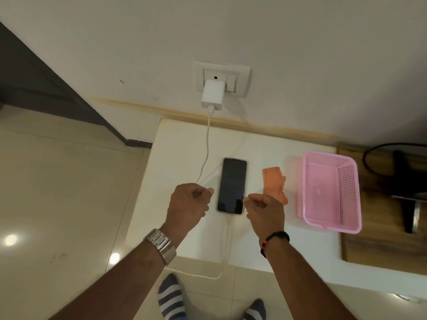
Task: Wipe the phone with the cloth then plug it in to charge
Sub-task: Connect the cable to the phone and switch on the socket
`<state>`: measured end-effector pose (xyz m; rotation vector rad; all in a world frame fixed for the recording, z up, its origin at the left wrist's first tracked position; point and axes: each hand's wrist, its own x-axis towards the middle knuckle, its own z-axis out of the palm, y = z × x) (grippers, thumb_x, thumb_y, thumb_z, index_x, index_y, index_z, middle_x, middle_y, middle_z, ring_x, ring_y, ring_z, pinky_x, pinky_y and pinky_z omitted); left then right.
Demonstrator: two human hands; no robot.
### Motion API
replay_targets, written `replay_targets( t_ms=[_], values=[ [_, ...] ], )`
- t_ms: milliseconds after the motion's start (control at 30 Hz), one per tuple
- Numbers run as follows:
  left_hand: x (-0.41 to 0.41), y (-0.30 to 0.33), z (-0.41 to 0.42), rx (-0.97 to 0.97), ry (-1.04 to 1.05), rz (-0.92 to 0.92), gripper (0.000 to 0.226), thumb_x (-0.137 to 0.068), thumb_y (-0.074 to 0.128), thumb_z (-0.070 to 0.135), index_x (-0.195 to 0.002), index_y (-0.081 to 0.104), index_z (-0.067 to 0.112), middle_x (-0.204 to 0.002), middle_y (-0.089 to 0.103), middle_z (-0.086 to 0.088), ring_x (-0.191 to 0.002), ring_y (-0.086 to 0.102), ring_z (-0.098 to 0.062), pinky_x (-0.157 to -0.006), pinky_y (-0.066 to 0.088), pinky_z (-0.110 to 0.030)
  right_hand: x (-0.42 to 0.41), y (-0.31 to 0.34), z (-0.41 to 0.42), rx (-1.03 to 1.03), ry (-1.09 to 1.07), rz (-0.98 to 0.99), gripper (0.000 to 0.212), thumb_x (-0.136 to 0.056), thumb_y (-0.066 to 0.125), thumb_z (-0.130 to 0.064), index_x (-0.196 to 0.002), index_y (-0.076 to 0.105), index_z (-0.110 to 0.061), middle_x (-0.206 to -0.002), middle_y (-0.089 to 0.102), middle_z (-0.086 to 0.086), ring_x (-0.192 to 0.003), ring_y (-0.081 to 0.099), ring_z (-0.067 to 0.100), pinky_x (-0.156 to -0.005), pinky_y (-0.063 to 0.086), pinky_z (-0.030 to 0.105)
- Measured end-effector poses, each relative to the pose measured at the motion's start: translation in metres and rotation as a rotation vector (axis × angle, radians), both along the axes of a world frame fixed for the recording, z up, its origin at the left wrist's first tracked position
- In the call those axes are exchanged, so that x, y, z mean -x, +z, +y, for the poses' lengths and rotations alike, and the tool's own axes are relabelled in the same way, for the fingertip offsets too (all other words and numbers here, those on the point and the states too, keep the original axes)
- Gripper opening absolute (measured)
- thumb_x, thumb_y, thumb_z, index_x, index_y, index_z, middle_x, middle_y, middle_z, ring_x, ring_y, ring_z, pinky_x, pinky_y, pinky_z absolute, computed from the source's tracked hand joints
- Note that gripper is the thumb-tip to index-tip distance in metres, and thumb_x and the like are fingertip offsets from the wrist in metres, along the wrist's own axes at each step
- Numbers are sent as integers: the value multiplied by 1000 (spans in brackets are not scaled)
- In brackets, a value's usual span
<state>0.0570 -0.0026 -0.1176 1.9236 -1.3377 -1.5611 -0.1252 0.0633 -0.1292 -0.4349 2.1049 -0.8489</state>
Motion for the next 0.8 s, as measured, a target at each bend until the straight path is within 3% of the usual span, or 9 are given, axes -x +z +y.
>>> replay_targets(
  t_ms=[67,167,433,600,700,800],
  values=[
    [-3,17,-8,36,77,66,26,-97,75,36,-85,79,13,-74,80,1,-64,78,-17,-61,66,-31,-4,14,-7,59,2,-30,7,-90,75,-23,-95,76,-19,-88,76,-1,-88,73,22,-81,63,35],
    [-2,40,-29,121,170,123,24,-99,73,34,-85,79,16,-73,79,1,-60,75,-13,-58,64,-27,-12,41,-28,145,-26,-118,3,-90,75,-25,-87,75,-24,-79,77,-2,-77,75,16,-62,60,20],
    [11,73,-66,179,249,181,24,-99,71,26,-79,75,13,-64,74,3,-56,69,-9,-56,63,-28,-22,69,-62,185,-26,-160,8,-89,76,-27,-81,74,-28,-74,77,-6,-73,75,12,-67,63,22],
    [16,66,-47,94,126,117,32,-98,72,32,-84,76,4,-65,77,0,-55,73,-12,-59,65,-33,-19,36,-27,-14,52,2,15,-84,78,-25,-72,70,-20,-74,75,3,-81,74,28,-75,63,38],
    [22,43,-16,-1,-118,-2,28,-95,69,30,-82,77,6,-77,80,-8,-74,79,-26,-74,68,-46,-28,5,11,-242,151,100,23,-79,80,-39,-73,71,-18,-77,74,-1,-82,71,24,-75,58,30],
    [26,15,2,-62,-215,-141,23,-93,62,21,-94,77,3,-96,78,-15,-94,75,-36,-85,65,-48,-47,-15,34,-384,212,108,35,-77,78,-55,-88,73,-22,-88,72,-8,-83,65,17,-77,53,28]
  ],
)
